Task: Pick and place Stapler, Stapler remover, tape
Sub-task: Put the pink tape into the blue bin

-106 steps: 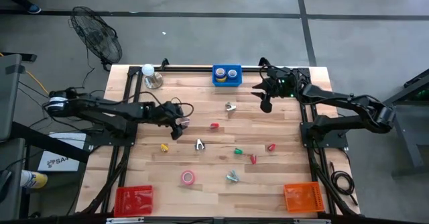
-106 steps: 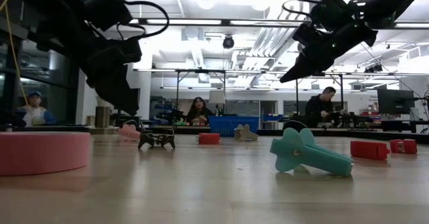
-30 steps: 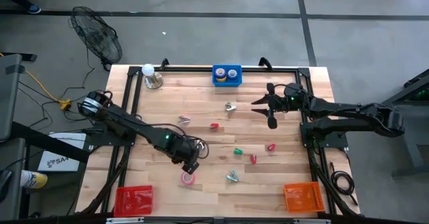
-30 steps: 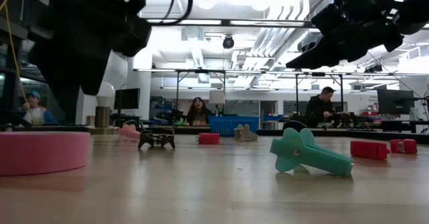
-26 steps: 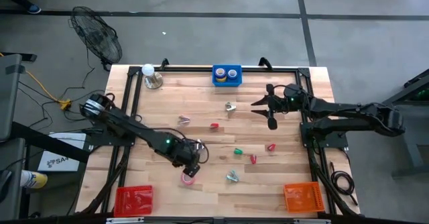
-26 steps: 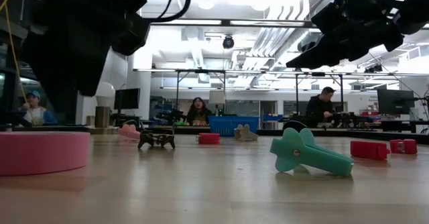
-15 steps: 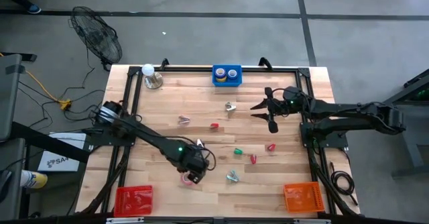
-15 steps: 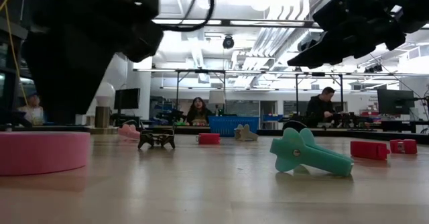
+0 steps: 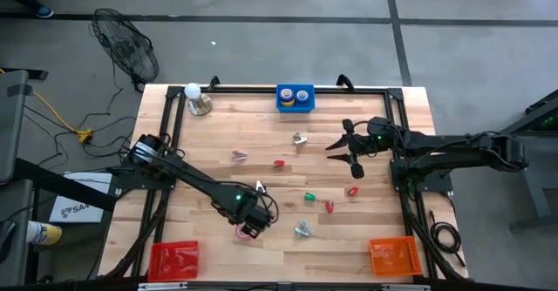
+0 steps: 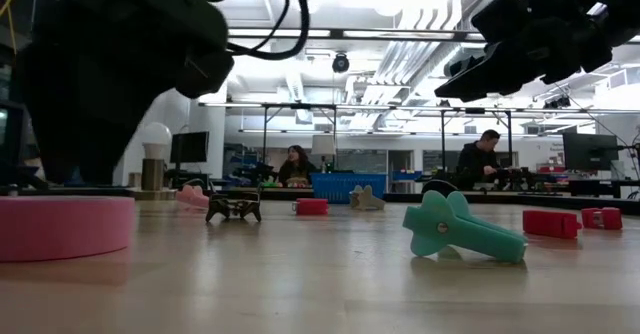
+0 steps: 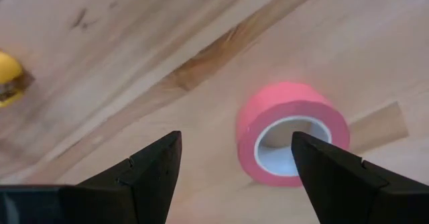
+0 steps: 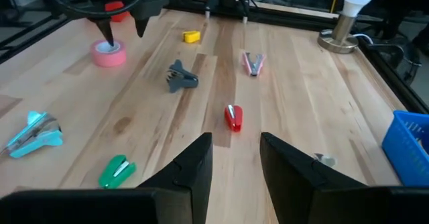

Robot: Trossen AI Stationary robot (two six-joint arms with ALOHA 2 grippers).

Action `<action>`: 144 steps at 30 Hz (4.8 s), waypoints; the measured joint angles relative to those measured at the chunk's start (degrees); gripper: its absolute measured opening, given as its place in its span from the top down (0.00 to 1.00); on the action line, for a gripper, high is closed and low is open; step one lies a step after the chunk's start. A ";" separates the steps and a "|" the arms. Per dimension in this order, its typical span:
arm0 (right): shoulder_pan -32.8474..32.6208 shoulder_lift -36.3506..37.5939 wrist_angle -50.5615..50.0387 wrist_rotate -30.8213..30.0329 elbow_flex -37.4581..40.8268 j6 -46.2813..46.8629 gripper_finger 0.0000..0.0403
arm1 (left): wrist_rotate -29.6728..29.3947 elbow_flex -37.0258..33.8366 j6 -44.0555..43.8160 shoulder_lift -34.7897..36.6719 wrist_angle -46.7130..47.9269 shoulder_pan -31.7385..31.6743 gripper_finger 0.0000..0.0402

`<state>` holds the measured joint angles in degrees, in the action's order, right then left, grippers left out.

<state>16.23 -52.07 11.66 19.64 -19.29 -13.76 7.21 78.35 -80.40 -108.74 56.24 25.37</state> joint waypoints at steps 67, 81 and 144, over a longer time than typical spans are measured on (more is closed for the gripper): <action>-0.28 -10.02 15.09 2.91 0.00 -1.73 0.71 | -60.79 -4.96 31.74 4.41 -12.12 -5.72 0.93; -0.06 -21.34 28.75 3.67 -0.02 -5.29 0.71 | -45.62 -4.96 70.51 4.41 -40.52 -24.91 0.93; 8.09 -33.16 45.33 16.74 -2.19 1.90 0.92 | -30.34 -4.82 85.15 4.45 -59.16 -30.64 0.82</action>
<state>24.32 -85.23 56.99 36.38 -21.47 -11.86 -23.13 73.52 4.75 -104.29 -2.92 -5.27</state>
